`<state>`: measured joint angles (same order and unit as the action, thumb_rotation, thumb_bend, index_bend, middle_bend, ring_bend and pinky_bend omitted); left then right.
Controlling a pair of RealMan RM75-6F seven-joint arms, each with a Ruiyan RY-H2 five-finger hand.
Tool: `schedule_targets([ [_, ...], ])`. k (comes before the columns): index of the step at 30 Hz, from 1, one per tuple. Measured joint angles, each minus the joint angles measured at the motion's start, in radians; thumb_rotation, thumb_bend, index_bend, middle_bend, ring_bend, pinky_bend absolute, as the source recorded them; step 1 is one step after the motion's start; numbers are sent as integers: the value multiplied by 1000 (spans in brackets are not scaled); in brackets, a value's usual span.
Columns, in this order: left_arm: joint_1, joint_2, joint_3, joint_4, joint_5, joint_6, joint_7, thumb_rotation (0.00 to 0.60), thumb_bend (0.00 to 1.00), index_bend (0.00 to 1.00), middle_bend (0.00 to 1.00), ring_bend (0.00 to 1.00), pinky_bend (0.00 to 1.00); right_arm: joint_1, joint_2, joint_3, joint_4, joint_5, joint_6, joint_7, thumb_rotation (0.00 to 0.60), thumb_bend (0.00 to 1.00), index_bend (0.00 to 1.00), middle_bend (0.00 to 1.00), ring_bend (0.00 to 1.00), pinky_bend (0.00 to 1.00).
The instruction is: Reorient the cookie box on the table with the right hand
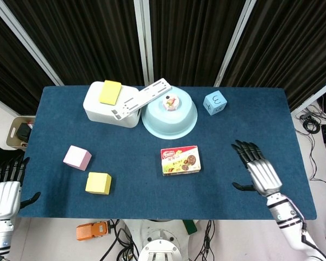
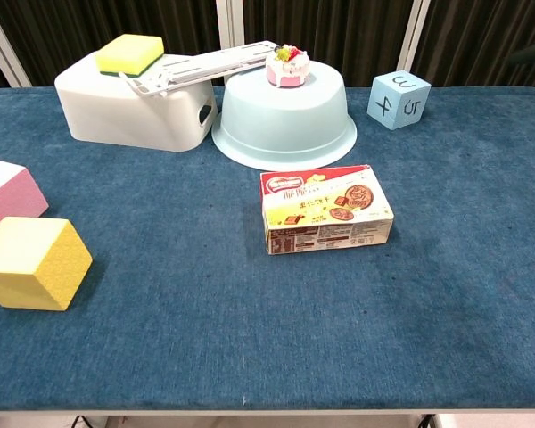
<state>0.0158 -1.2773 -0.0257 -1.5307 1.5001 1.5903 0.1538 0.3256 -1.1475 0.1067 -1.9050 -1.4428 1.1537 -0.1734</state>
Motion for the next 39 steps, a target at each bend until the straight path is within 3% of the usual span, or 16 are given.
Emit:
schedule_targets([
  [8, 4, -5, 1, 25, -7, -5, -20, 600, 132, 0, 0, 0, 0, 221, -190, 73, -42, 469, -88, -457, 600, 120, 0, 0, 0, 0],
  [14, 1, -7, -1, 34, -11, -15, -28, 600, 132, 0, 0, 0, 0, 423, -389, 122, -6, 804, -37, -733, 600, 100, 0, 0, 0, 0],
  [17, -2, -7, -2, 36, -13, -20, -29, 600, 132, 0, 0, 0, 0, 521, -486, 147, 40, 921, 20, -831, 600, 100, 0, 0, 0, 0],
  [23, -6, -8, -5, 34, -17, -30, -27, 600, 132, 0, 0, 0, 0, 635, -612, 195, 154, 1060, 80, -915, 600, 99, 0, 0, 0, 0],
  [30, -8, -6, -6, 37, -29, -42, -29, 600, 132, 0, 0, 0, 0, 713, -685, 239, 235, 1182, 95, -975, 600, 99, 5, 6, 0, 0],
  [39, -14, -7, -8, 51, -41, -61, -37, 600, 132, 0, 0, 0, 0, 791, -745, 269, 336, 1274, 91, -1025, 600, 99, 156, 68, 0, 0],
])
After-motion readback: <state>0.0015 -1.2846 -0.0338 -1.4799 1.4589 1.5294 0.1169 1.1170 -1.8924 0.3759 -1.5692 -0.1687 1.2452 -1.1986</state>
